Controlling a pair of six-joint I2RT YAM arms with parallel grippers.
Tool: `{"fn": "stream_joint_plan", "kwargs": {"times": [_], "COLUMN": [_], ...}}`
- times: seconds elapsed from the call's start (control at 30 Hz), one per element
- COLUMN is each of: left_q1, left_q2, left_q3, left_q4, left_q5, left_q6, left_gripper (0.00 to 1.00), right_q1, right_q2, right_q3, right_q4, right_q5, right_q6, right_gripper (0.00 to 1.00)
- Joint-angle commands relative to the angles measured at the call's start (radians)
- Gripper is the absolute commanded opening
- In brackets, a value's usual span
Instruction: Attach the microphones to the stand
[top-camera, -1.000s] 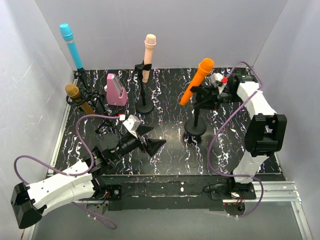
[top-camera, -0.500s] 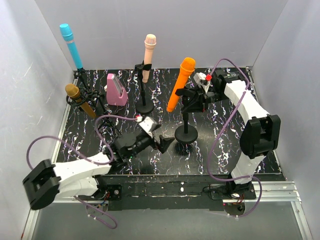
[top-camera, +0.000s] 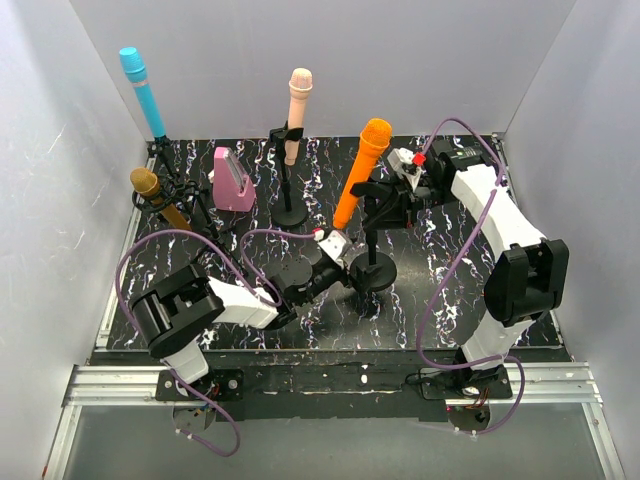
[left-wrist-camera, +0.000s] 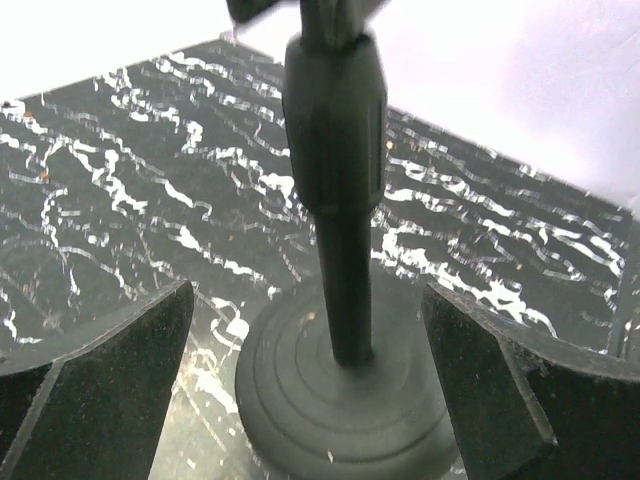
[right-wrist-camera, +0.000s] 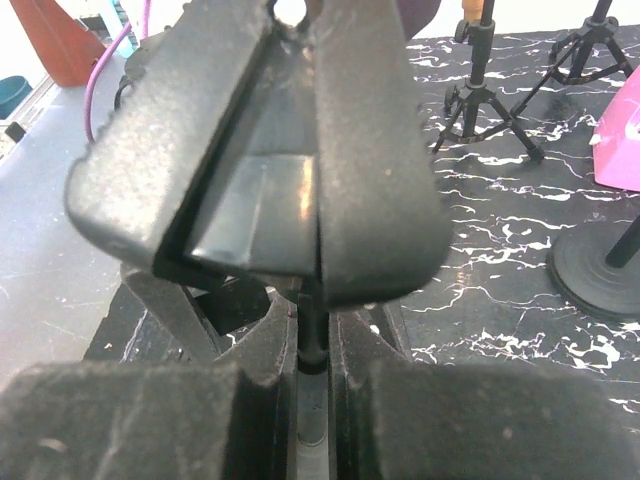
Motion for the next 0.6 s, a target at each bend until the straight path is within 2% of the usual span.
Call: {"fn": "stream_joint_plan", "kwargs": {"times": [0.0, 0.13, 0.23, 0.3, 0.33, 0.37, 0.4, 0.47, 0.5, 0.57], "left_q1": [-0.008, -0.028, -0.029, -0.032, -0.032, -0.032, -0.032, -0.032, -0.032, -0.032], "left_q2": [-0.002, 0.02, 0.036, 0.043, 0.043, 0.037, 0.027, 0.001, -0.011, -0.046], "left_q3": [0.037, 0.071, 0.094, 0.088, 0.084, 0.077, 0.074, 0.068, 0.059, 0.042], "left_q4": [0.127, 0.113, 0.093, 0.102, 0.11, 0.107, 0.092, 0.055, 0.05, 0.038], "left_q5": [0.013, -0.031, -0.034, -0.03, -0.03, -0.03, -0.03, -0.03, -0.024, -0.024], "left_q6": [-0.025, -0.006, -0.022, -0.032, -0.036, -0.036, -0.036, -0.034, -0.031, -0.026], "left_gripper": [0.98, 0.94, 0.75, 0.55, 0.4, 0.18, 0.02, 0.0, 0.0, 0.0], "right_q1": [0.003, 0.003, 0.001, 0.001, 0.001, 0.001, 0.001, 0.001, 0.001, 0.003], "right_q2": [-0.05, -0.048, -0.056, -0.062, -0.064, -0.067, -0.068, -0.071, -0.073, -0.08], "right_q3": [-0.007, -0.01, -0.013, -0.017, -0.019, -0.022, -0.027, -0.034, -0.039, -0.054], "right_q4": [-0.273, -0.273, -0.271, -0.271, -0.271, -0.271, -0.27, -0.271, -0.271, -0.27], "right_q5": [-0.223, -0.229, -0.223, -0.218, -0.215, -0.212, -0.211, -0.201, -0.195, -0.185], "right_q6": [0.004, -0.001, 0.0, 0.0, -0.001, -0.003, -0.006, -0.012, -0.015, -0.035], "right_gripper": [0.01, 0.01, 0.01, 0.01, 0.01, 0.01, 0.03, 0.12, 0.21, 0.34]}}
